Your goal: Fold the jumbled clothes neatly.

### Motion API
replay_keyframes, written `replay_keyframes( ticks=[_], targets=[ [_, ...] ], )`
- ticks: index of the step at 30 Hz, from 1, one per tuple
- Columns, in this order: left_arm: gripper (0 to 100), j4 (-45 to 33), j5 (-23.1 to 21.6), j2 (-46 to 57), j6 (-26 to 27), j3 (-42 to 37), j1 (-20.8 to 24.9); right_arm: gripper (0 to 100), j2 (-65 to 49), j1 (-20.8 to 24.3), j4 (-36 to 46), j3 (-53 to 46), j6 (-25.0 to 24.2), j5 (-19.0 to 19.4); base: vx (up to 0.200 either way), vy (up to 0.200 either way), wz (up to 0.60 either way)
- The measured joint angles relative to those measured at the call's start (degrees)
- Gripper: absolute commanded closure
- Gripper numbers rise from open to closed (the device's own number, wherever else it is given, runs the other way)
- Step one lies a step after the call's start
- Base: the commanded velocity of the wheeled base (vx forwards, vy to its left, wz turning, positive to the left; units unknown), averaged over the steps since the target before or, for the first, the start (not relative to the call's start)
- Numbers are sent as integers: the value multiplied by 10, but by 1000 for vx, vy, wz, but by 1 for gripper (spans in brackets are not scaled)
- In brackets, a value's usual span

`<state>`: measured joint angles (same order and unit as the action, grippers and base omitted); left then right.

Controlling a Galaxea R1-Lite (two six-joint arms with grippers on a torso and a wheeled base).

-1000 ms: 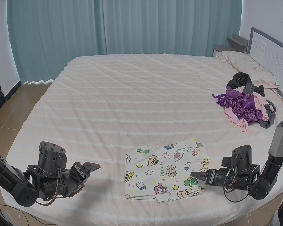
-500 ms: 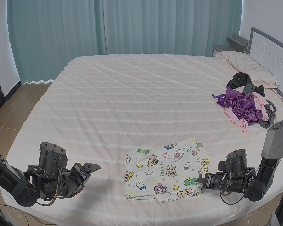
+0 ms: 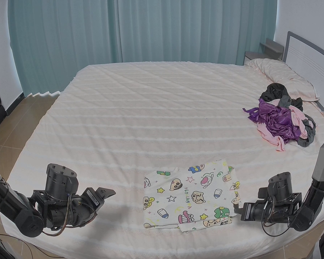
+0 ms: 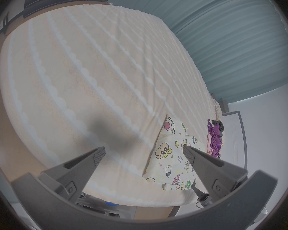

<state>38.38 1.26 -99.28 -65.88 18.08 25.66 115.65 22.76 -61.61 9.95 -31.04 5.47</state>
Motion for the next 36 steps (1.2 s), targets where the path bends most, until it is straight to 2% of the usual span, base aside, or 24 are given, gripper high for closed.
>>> replay_keyframes(
  ticks=[5, 13, 14, 17, 24, 29, 36],
  targets=[
    [0, 0, 0, -3, 0, 0, 0, 100, -10, -11, 30, -4, 24, 0, 0, 0, 0],
    [0, 0, 0, -5, 0, 0, 0, 100, -22, -23, 50, -5, 32, -1, 0, 0, 0],
    [0, 0, 0, -5, 0, 0, 0, 0, -24, -24, 58, -5, 33, -1, 0, 0, 0],
    [0, 0, -1, -6, 0, 0, 0, 0, -29, -24, 80, -4, 38, 0, 0, 0, 0],
    [0, 0, -1, -6, 0, 0, 1, 0, -45, -35, 73, 20, 34, 1, 0, 0, 0],
    [0, 0, -1, -6, 0, 0, 2, 0, -52, -45, 93, 90, 32, -2, 0, 0, 0],
    [0, 0, -1, -6, -1, 0, 2, 0, -49, -56, 197, 241, 30, -7, 0, 0, 0]
  ],
)
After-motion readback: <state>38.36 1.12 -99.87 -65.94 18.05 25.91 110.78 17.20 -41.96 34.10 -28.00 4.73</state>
